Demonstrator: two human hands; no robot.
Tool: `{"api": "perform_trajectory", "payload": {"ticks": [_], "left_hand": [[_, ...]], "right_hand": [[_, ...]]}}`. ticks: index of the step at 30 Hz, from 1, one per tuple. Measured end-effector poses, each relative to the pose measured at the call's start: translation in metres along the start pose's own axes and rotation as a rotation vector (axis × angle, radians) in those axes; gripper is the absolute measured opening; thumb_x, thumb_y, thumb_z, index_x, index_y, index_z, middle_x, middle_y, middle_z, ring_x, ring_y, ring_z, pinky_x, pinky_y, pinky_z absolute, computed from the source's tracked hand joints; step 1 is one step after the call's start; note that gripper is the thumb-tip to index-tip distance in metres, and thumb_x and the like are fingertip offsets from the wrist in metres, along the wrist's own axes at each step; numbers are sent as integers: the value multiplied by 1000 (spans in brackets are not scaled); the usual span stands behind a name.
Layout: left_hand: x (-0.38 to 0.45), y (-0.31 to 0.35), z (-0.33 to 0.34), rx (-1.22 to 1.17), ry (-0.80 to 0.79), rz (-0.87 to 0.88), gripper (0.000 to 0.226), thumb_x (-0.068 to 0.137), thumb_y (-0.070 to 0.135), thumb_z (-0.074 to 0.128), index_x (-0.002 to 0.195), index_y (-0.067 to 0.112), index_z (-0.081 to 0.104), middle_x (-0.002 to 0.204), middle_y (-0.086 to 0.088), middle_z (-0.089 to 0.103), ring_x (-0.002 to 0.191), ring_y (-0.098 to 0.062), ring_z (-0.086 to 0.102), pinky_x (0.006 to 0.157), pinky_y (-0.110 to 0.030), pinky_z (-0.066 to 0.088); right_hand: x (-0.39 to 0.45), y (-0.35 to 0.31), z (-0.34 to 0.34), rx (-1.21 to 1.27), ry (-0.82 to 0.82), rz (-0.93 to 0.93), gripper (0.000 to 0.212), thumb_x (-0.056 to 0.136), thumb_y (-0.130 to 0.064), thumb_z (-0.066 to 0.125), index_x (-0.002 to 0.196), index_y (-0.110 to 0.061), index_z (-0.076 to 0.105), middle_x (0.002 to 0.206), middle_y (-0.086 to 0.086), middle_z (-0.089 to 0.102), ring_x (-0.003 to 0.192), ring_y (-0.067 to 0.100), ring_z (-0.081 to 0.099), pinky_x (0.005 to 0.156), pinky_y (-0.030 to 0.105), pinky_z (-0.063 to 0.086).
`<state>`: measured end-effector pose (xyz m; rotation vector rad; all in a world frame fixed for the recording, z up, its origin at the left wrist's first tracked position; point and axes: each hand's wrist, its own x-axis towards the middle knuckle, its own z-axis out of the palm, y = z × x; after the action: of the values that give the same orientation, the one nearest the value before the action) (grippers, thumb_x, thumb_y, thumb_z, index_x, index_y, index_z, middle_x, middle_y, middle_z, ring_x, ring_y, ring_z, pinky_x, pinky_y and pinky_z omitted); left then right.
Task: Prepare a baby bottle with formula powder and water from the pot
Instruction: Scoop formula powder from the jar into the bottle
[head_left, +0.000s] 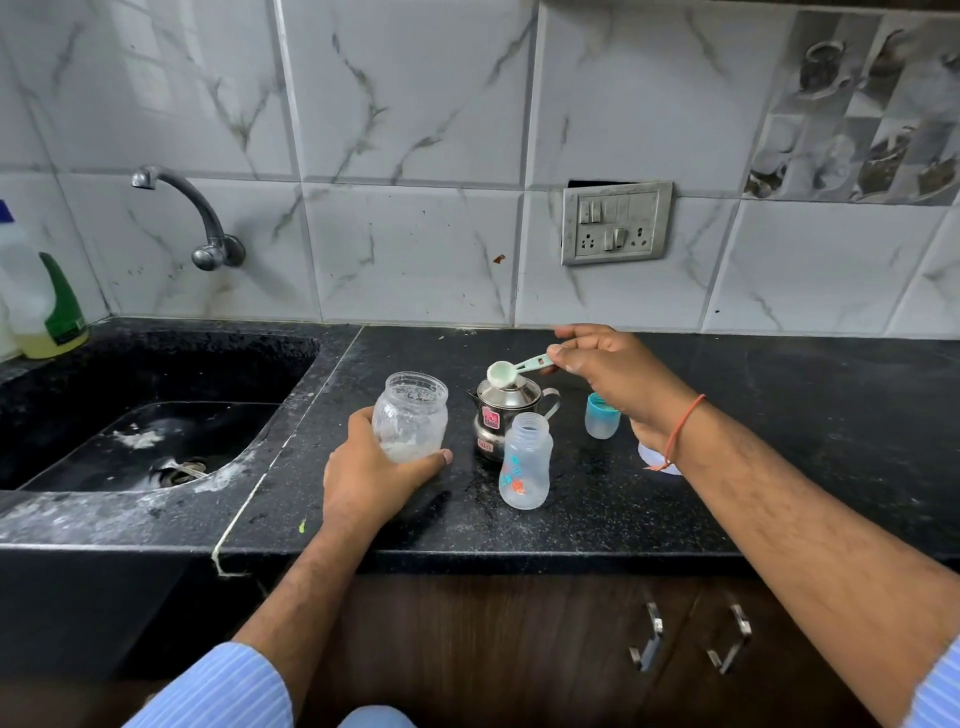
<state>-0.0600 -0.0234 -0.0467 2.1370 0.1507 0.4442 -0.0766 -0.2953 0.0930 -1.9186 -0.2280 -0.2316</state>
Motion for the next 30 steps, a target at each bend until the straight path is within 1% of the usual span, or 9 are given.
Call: {"api": "perform_trajectory", "payload": {"ticks": [5, 8, 11, 14, 17, 19, 21, 24, 30], "left_hand": [[-1, 0, -1, -67, 0, 21, 142, 52, 73, 100, 163, 38, 19, 151, 3, 65, 136, -28, 65, 116, -52, 53], [-1, -2, -2, -230, 63, 52, 162, 43, 83, 98, 169, 43, 4, 163, 1, 51, 149, -21, 54, 128, -57, 40], [-13, 2, -5, -207, 321, 215, 145, 62, 79, 87, 174, 27, 10, 175, -2, 28, 162, -16, 28, 135, -58, 17], [-36, 15, -3, -99, 489, 529, 115, 78, 63, 80, 168, 12, 29, 169, -11, 36, 158, -31, 34, 130, -51, 22], [-56, 28, 16, -157, 347, 714, 96, 82, 44, 90, 158, 11, 41, 156, -7, 47, 122, -22, 59, 110, -39, 47], [-66, 40, 30, -273, 176, 661, 95, 82, 33, 96, 157, 20, 40, 154, -1, 50, 92, -14, 64, 89, -25, 53], [-67, 47, 43, -326, 48, 557, 97, 81, 32, 98, 157, 27, 38, 151, 14, 53, 75, -19, 68, 77, -25, 57], [-55, 49, 53, -341, -123, 439, 94, 79, 39, 98, 154, 35, 42, 145, 27, 55, 65, -16, 69, 67, -32, 61], [-42, 44, 60, -353, -301, 386, 78, 73, 48, 101, 134, 54, 53, 134, 26, 67, 60, -13, 58, 59, -26, 53]], "right_hand": [[-5, 19, -18, -68, 78, 0, 23, 101, -19, 70, 82, -26, 81, 135, -5, 62, 128, 14, 59, 111, 31, 46], [-5, 32, -24, -157, 121, -16, 18, 99, -23, 73, 85, -24, 84, 125, -15, 64, 123, 11, 62, 117, 42, 45], [-8, 39, -25, -249, 137, -36, 21, 96, -31, 74, 78, -33, 84, 120, -22, 64, 121, 11, 62, 115, 46, 46], [-13, 40, -22, -323, 171, -77, 20, 81, -61, 66, 71, -50, 80, 119, -27, 65, 123, 12, 61, 111, 51, 47], [-14, 43, -21, -418, 162, -130, 27, 74, -74, 53, 76, -60, 75, 122, -32, 64, 127, 12, 58, 110, 57, 44], [-18, 39, -21, -492, 150, -167, 30, 80, -71, 54, 77, -50, 76, 128, -32, 63, 131, 11, 51, 111, 58, 41], [-23, 32, -22, -597, 130, -194, 21, 92, -57, 63, 86, -42, 77, 134, -30, 60, 135, 9, 45, 110, 51, 36], [-27, 23, -21, -740, 116, -259, 16, 100, -46, 66, 91, -40, 77, 140, -29, 57, 139, 7, 40, 106, 46, 29], [-28, 17, -19, -910, 37, -368, 18, 101, -50, 61, 97, -41, 76, 143, -28, 54, 144, 8, 34, 115, 65, 24]]}}
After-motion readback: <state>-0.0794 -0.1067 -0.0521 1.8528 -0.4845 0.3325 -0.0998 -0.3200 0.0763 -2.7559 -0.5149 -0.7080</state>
